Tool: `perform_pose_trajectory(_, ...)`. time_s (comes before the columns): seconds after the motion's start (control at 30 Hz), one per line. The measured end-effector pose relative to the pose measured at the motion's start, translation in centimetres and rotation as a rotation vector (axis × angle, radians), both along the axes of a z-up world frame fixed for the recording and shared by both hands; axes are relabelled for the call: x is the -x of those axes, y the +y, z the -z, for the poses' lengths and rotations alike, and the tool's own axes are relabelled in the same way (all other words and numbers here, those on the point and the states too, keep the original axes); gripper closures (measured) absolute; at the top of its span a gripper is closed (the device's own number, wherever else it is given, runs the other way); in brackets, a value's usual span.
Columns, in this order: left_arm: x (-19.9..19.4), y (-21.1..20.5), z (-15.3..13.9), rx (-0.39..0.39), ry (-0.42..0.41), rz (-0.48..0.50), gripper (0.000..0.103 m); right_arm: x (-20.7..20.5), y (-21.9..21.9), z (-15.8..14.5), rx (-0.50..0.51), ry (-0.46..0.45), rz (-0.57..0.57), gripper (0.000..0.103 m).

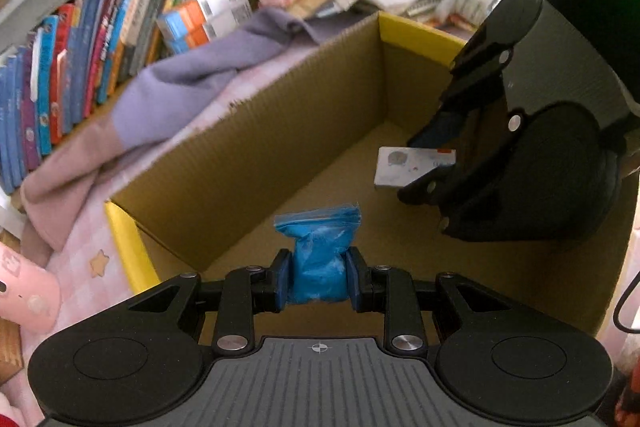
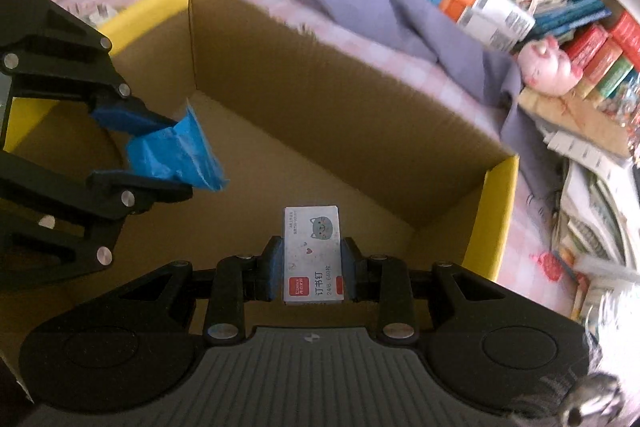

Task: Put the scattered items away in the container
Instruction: 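Open both tools to drop the blue packet and card box inside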

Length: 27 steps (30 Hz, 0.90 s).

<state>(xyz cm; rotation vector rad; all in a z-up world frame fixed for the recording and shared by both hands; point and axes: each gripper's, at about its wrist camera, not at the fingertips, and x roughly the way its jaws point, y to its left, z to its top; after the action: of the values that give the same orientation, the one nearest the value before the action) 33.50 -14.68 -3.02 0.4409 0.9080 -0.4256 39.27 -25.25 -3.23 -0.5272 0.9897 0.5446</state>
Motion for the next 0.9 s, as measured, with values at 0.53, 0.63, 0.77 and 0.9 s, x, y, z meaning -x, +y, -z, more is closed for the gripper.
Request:
perform_pose_trajectory(0.53,-0.2,-1.0,0.6,-0.045,0.005,-0.030,0.064,-0.2,-0.2,0.0,-0.057,0.056,-0.003,0.065)
perform_pose_trajectory(0.63,0.2,-1.4,0.4,-0.075,-0.049,-0.039,0.043,0.0,-0.2,-0.2,-0.065,0.035,-0.007,0.061)
perform_pose_trajectory(0.77,0.8,-1.6,0.1,-0.097,-0.105,-0.053,0.035,0.3,-0.4,-0.6,-0.082,-0.005,-0.003,0.060)
perform_pose_trajectory(0.9,1.3,-1.2,-0.6,-0.065,-0.105,-0.071,0.031,0.7,-0.6,-1.3,-0.098,-0.043,0.011,0.058)
